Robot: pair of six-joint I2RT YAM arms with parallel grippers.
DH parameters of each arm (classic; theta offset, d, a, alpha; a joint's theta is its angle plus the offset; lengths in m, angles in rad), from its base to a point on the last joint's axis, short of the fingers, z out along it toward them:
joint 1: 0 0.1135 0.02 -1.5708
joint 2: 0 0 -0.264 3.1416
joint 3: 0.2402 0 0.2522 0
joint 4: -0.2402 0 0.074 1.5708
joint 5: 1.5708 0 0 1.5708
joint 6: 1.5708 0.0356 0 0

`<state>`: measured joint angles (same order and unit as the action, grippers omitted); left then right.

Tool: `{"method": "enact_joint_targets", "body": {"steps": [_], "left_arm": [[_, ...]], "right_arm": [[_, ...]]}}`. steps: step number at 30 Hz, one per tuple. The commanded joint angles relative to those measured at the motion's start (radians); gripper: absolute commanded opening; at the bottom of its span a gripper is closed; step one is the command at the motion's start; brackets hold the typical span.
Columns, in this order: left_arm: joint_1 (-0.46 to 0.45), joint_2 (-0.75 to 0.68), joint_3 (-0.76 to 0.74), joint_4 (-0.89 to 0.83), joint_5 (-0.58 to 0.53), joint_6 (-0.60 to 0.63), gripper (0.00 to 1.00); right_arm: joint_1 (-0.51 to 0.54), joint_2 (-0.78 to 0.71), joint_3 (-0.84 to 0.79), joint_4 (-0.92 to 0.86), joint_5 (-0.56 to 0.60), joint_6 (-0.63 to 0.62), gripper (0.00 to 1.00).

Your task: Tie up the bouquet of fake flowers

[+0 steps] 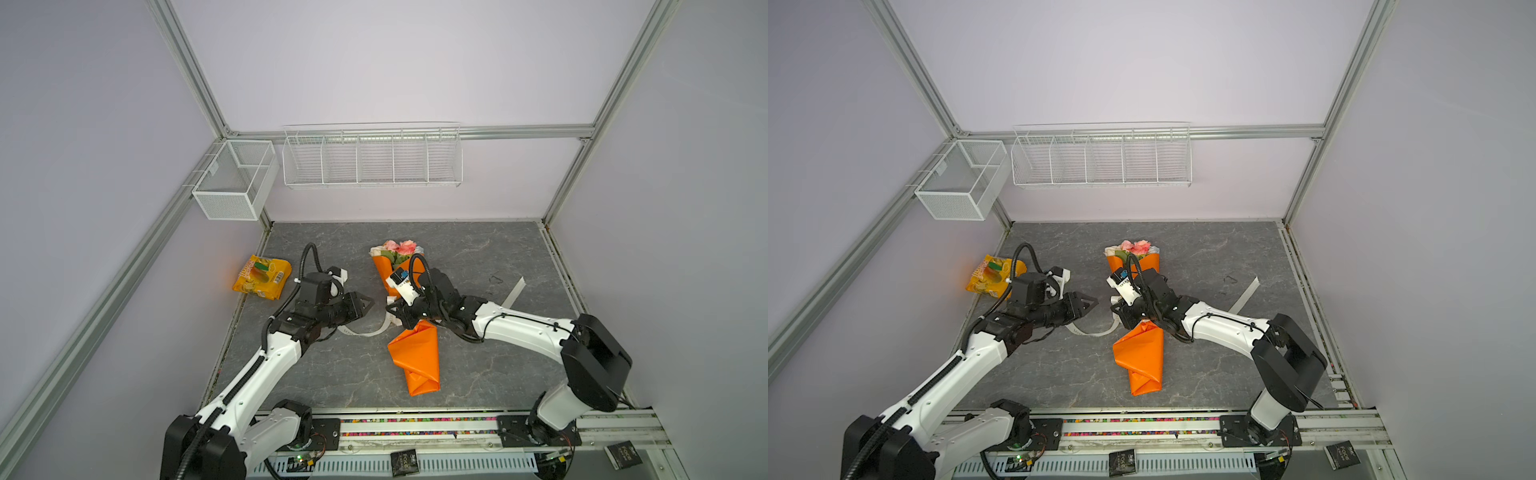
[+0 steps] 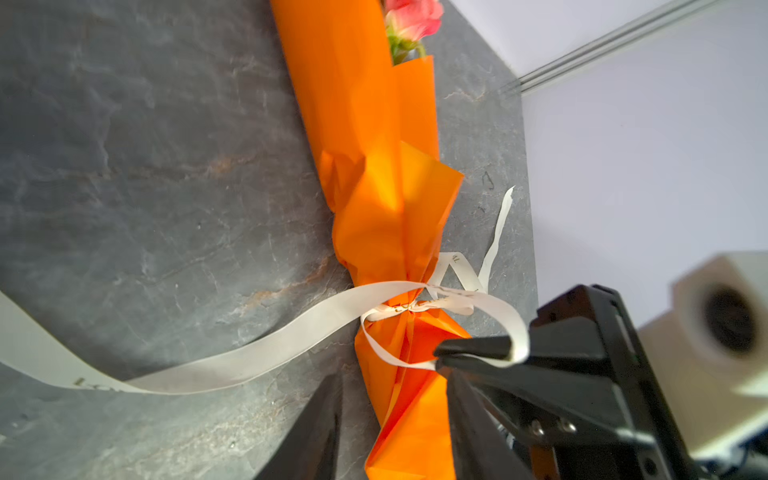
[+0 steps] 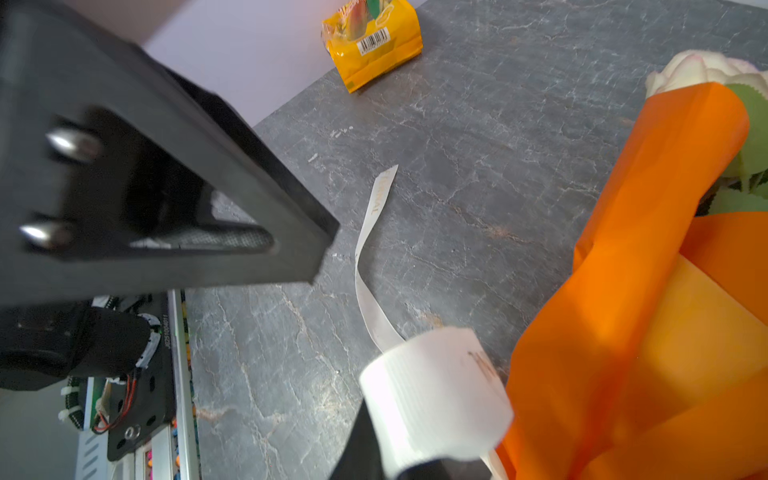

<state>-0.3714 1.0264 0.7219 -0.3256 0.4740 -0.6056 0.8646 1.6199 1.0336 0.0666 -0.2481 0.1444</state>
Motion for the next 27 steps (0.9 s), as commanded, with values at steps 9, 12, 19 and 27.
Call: {"method": "enact_joint_targets", "body": {"steps": [9,12,19,27], "left_arm": [[-0.107,0.046,-0.090,0.233,0.142,0.355,0.35],[-0.134,0.037,-0.123,0.264,0.115,0.421,0.41],[-0.174,0.124,-0.131,0.283,0.023,0.459,0.45],[-0.201,0.157,-0.171,0.431,0.050,0.460,0.48]], "right_arm": [[-0.025,-0.016,-0.018,-0.018,-0.054,0.064,0.12],[-0.040,-0.010,-0.016,-0.006,-0.076,0.111,0.12],[-0.058,-0.008,-0.006,-0.002,-0.105,0.163,0.13],[-0.065,0.005,0.003,-0.004,-0.135,0.195,0.13]]}}
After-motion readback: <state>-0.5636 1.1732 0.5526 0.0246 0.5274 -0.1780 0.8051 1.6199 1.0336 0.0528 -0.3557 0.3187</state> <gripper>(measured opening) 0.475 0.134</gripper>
